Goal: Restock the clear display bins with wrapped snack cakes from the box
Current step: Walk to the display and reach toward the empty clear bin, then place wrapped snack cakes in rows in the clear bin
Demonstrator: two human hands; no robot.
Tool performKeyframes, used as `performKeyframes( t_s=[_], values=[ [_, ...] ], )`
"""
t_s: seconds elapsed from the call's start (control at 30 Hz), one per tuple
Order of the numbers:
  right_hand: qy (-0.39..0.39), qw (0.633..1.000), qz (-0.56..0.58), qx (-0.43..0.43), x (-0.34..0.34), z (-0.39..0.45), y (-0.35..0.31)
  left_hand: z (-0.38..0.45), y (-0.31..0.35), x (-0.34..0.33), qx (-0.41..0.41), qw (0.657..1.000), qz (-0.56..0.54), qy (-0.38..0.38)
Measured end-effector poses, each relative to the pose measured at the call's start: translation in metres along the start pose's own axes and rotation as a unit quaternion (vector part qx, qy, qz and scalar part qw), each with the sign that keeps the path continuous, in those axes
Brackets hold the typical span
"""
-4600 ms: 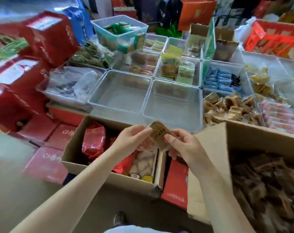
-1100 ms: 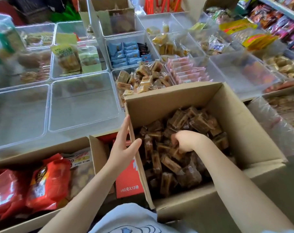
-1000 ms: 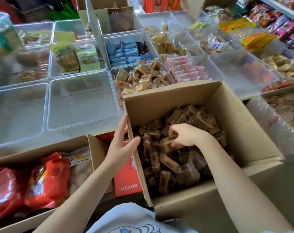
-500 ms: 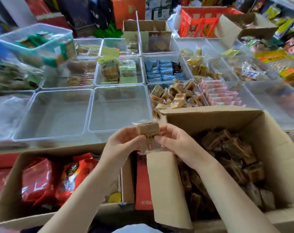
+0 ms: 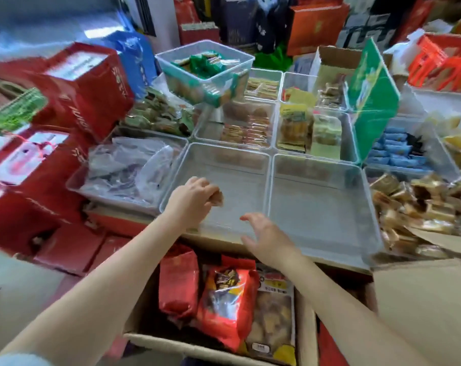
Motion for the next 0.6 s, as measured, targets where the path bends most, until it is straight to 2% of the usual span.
performKeyframes(
  t_s=[0.1,0.2,0.43,0.6],
  values=[
    [-0.005,0.995,-0.094,-0.043,-0.048,0.054,-0.02,0.008,-0.054,-0.027,0.0,0.998,-0.003,-0.065],
    [-0.043,0.979,-0.159,-0.116,-0.083,0.082,-0.015,0.012,-0.086,-0.054,-0.006,0.989,-0.039,-0.14],
    [-0.042,0.968,-0.137,-0.205,-0.081,0.095,-0.012,0.03,-0.114,-0.095,-0.002,0.977,-0.106,-0.187],
    [-0.03,0.963,-0.149,-0.223,-0.08,0.095,-0.011,0.038,-0.118,-0.122,0.015,0.959,-0.125,-0.253]
  ],
)
Point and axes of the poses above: each hand's wrist, its own z-axis towards the middle knuckle, its own x-axis out of the back of the hand, y = z × x, the point moved 4 cm from there along z, towards the middle knuckle, and after that the axes turned 10 degrees about -x, right-handed, at the moved point
